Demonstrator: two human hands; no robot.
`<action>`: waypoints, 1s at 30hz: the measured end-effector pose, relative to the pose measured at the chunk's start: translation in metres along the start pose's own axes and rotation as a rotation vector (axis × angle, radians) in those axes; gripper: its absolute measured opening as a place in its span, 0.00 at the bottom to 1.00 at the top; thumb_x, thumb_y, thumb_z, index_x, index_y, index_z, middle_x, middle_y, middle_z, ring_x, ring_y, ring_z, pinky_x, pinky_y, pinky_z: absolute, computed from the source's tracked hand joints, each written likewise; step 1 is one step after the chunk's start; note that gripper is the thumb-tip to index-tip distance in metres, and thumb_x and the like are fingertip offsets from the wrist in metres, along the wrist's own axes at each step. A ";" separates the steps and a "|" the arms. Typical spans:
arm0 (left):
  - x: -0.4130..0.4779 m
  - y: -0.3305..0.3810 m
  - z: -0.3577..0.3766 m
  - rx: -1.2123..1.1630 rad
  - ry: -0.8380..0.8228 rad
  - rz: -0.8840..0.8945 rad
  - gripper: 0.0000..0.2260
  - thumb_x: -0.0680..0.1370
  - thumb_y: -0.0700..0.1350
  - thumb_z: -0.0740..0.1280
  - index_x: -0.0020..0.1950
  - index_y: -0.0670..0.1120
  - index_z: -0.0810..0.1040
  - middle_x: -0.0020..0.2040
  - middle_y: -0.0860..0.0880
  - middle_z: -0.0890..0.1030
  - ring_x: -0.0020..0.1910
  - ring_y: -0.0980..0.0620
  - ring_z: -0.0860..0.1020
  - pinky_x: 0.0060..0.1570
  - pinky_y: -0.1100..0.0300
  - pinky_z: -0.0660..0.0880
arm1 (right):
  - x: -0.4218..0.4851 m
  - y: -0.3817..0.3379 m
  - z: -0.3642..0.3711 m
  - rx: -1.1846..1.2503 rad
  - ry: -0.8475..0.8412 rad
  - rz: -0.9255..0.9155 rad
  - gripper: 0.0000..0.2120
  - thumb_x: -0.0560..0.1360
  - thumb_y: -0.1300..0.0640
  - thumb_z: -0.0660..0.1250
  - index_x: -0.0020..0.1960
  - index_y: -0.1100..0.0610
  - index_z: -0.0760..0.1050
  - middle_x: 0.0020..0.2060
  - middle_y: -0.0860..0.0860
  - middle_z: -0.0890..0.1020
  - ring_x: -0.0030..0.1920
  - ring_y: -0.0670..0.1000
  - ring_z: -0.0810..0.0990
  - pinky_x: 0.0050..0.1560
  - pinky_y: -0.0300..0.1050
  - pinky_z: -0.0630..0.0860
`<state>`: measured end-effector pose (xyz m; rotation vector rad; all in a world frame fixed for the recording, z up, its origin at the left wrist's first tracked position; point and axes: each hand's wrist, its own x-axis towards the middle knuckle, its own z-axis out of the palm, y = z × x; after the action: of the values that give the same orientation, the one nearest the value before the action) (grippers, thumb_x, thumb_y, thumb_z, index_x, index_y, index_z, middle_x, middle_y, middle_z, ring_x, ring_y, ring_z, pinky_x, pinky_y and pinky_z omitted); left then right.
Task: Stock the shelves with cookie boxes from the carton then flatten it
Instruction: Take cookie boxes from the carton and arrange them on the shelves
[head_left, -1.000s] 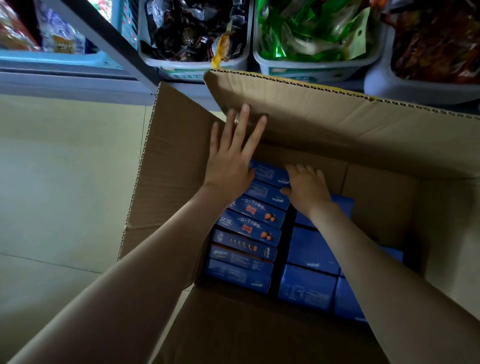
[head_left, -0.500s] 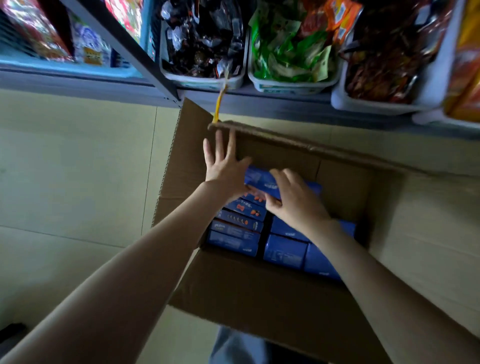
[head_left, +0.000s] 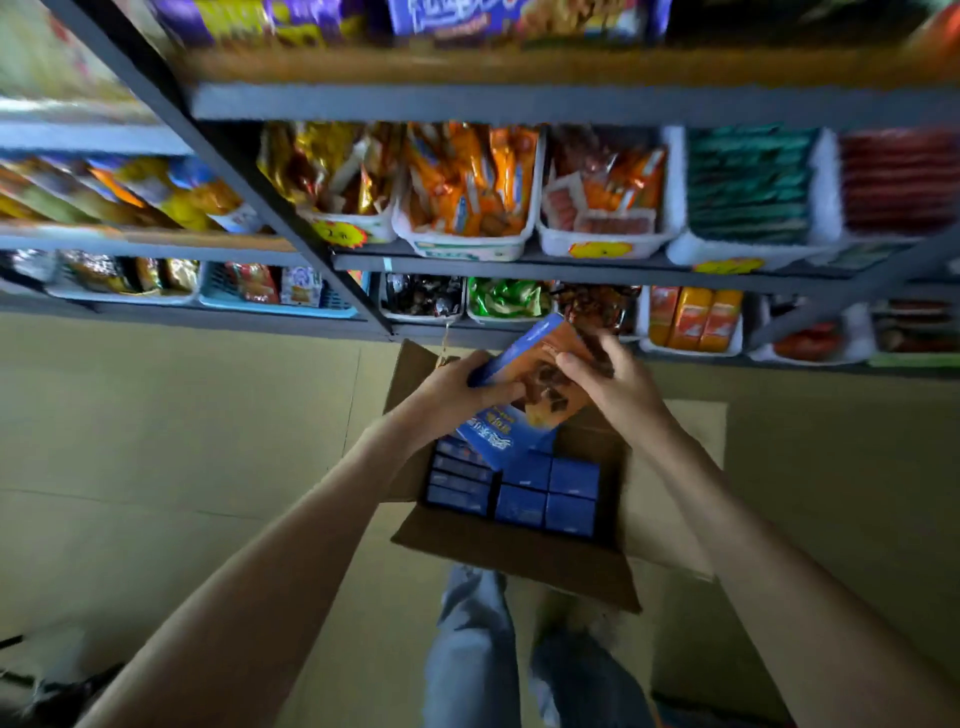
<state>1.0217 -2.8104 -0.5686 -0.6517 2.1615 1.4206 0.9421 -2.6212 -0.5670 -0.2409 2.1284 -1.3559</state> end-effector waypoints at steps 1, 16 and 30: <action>-0.013 0.020 -0.001 -0.023 0.016 0.021 0.13 0.73 0.55 0.71 0.54 0.52 0.76 0.46 0.52 0.81 0.45 0.53 0.79 0.46 0.59 0.74 | -0.008 -0.018 -0.014 0.009 0.019 -0.024 0.11 0.75 0.49 0.68 0.56 0.44 0.73 0.52 0.45 0.80 0.52 0.44 0.79 0.53 0.38 0.75; -0.141 0.306 -0.076 0.301 0.359 0.434 0.19 0.75 0.62 0.64 0.53 0.47 0.75 0.46 0.49 0.79 0.46 0.49 0.77 0.41 0.56 0.68 | -0.078 -0.268 -0.203 -0.074 0.113 -0.347 0.15 0.77 0.49 0.65 0.63 0.46 0.72 0.60 0.48 0.78 0.58 0.50 0.77 0.56 0.47 0.72; -0.211 0.485 -0.135 0.793 0.461 0.833 0.19 0.67 0.63 0.72 0.52 0.55 0.77 0.45 0.54 0.78 0.46 0.53 0.76 0.44 0.60 0.70 | -0.140 -0.434 -0.281 -0.805 0.178 -0.568 0.18 0.75 0.46 0.66 0.61 0.53 0.76 0.58 0.49 0.76 0.57 0.48 0.74 0.60 0.47 0.70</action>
<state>0.8698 -2.7377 -0.0493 0.2991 3.2647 0.5648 0.8251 -2.5446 -0.0505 -1.1463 2.7952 -0.7068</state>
